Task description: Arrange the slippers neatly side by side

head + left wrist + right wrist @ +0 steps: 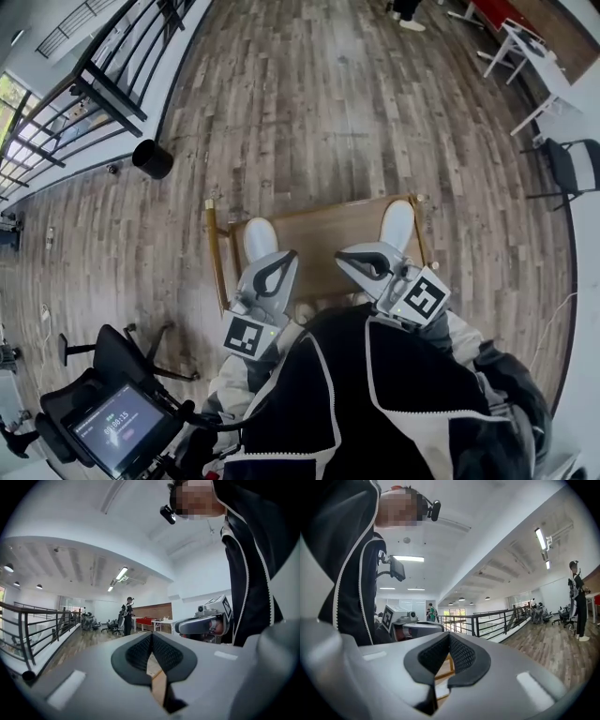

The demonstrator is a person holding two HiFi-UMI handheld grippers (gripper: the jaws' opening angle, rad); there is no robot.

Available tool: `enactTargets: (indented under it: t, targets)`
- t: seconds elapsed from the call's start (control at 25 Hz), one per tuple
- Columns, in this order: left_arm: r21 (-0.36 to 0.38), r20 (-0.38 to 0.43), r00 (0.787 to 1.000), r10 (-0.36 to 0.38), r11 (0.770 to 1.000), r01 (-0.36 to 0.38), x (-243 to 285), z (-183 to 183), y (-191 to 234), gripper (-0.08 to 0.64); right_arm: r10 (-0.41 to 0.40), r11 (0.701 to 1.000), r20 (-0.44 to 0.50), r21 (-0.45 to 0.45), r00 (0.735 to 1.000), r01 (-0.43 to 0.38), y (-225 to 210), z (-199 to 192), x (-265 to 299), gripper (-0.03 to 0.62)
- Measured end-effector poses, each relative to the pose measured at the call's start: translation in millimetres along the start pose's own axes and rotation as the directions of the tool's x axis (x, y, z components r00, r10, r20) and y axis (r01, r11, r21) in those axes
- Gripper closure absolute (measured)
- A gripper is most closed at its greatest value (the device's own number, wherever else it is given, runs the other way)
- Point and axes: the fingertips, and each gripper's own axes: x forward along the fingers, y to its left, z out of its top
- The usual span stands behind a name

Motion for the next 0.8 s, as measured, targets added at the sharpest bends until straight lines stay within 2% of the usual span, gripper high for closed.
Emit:
enactTargets:
  t: [0.12, 0.36, 0.48, 0.52, 0.56, 0.68, 0.76, 0.8]
  targets:
    - [0.013, 0.003, 1.000, -0.019, 1.000, 0.019, -4.8, 5.5, -11.2, 0.541, -0.016, 1.000, 0.012, -0.001, 1.000, 0.016, -1.8, 2.9, -4.6, 0.589]
    - [-0.051, 0.017, 0.999, -0.028, 0.998, 0.029, -2.9, 2.6, -8.8, 0.541, -0.027, 0.999, -0.026, 0.017, 0.999, 0.028, -3.8, -11.2, -1.3, 0.588]
    - [-0.057, 0.011, 0.999, -0.041, 0.997, 0.042, -0.6, 2.5, -12.1, 0.541, -0.083, 0.994, -0.074, 0.065, 0.994, 0.088, -23.5, -32.4, -8.6, 0.586]
    - [-0.063, 0.009, 0.999, -0.042, 0.997, 0.042, 0.4, 1.8, -12.1, 0.541, -0.110, 0.989, -0.107, 0.087, 0.988, 0.120, -34.2, -44.9, -12.8, 0.560]
    - [-0.072, 0.006, 0.999, -0.041, 0.997, 0.041, 1.6, 0.8, -11.7, 0.541, -0.141, 0.982, -0.144, 0.108, 0.979, 0.158, -46.2, -59.1, -18.4, 0.502]
    - [-0.093, 0.002, 0.999, -0.041, 0.995, 0.041, 3.9, -2.4, -11.9, 0.540, -0.249, 0.944, -0.248, 0.153, 0.936, 0.292, -83.1, -104.2, -43.1, 0.488]
    - [-0.089, -0.009, 0.999, -0.041, 0.995, 0.040, 4.2, -5.4, -12.3, 0.541, -0.308, 0.913, -0.320, 0.164, 0.896, 0.372, -103.7, -135.7, -60.4, 0.476]
    - [-0.086, -0.015, 0.999, -0.037, 0.996, 0.036, 4.5, -7.1, -12.0, 0.541, -0.330, 0.898, -0.358, 0.166, 0.873, 0.407, -112.6, -151.5, -68.7, 0.449]
